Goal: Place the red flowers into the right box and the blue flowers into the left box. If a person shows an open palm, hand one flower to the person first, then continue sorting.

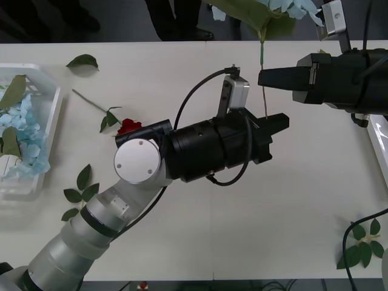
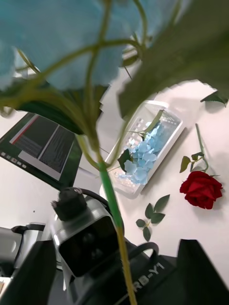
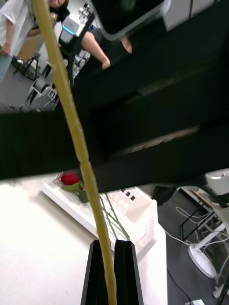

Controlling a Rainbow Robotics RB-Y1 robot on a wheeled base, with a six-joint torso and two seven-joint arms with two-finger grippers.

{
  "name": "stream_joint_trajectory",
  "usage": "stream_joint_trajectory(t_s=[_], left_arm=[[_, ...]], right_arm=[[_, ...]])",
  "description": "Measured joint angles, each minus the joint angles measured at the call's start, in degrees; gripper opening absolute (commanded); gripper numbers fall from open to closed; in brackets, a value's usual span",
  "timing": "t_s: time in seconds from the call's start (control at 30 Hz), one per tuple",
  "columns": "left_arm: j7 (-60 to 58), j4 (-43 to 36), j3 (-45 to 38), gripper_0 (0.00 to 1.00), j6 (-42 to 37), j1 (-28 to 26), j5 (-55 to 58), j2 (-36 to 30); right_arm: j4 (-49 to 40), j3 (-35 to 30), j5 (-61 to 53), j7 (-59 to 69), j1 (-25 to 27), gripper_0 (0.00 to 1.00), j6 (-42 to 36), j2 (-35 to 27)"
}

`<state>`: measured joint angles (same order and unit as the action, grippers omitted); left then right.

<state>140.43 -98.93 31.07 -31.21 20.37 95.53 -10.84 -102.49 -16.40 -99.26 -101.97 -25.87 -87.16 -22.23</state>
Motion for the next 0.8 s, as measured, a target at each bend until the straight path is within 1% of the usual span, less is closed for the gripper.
stream_joint_trajectory(t_s=[0.07, 0.13, 0.2, 0.3, 0.37, 0.53, 0.7, 0.8], left_arm=[[-0.1, -1.4, -1.1, 0.0, -0.4, -0.2, 0.0, -0.9], [-1.2, -2.5, -2.8, 0.0, -2.6, -0.2, -0.2, -2.2], [-5.1, -3.7, -5.5, 0.0, -5.7, -0.2, -2.0, -3.8], [-14.1, -6.4, -10.5, 0.0, -10.5, -0.8, -5.9, -6.3], [-18.2, -8.3, -14.3, 0.0, -14.0, -1.5, -7.4, -7.9], [-21.5, -11.3, -25.0, 0.0, -25.2, -2.6, -12.0, -10.9], [-35.6, -12.8, -36.5, 0.0, -34.9, -2.6, -18.8, -13.3], [-36.5, -13.3, -43.3, 0.0, -40.3, -2.6, -25.2, -14.4]], right_arm=[[0.0, 0.0, 0.0, 0.0, 0.0, 1.0, 0.0, 0.0], [0.0, 0.0, 0.0, 0.0, 0.0, 1.0, 0.0, 0.0], [0.0, 0.0, 0.0, 0.0, 0.0, 1.0, 0.0, 0.0], [0.0, 0.0, 0.0, 0.0, 0.0, 1.0, 0.0, 0.0], [0.0, 0.0, 0.0, 0.0, 0.0, 1.0, 0.0, 0.0], [0.0, 0.0, 0.0, 0.0, 0.0, 1.0, 0.0, 0.0], [0.0, -0.7, 0.0, 0.0, 0.4, 1.0, 0.0, -0.3], [0.0, -2.1, 0.7, 0.0, 0.4, 1.0, 0.0, -2.5]])
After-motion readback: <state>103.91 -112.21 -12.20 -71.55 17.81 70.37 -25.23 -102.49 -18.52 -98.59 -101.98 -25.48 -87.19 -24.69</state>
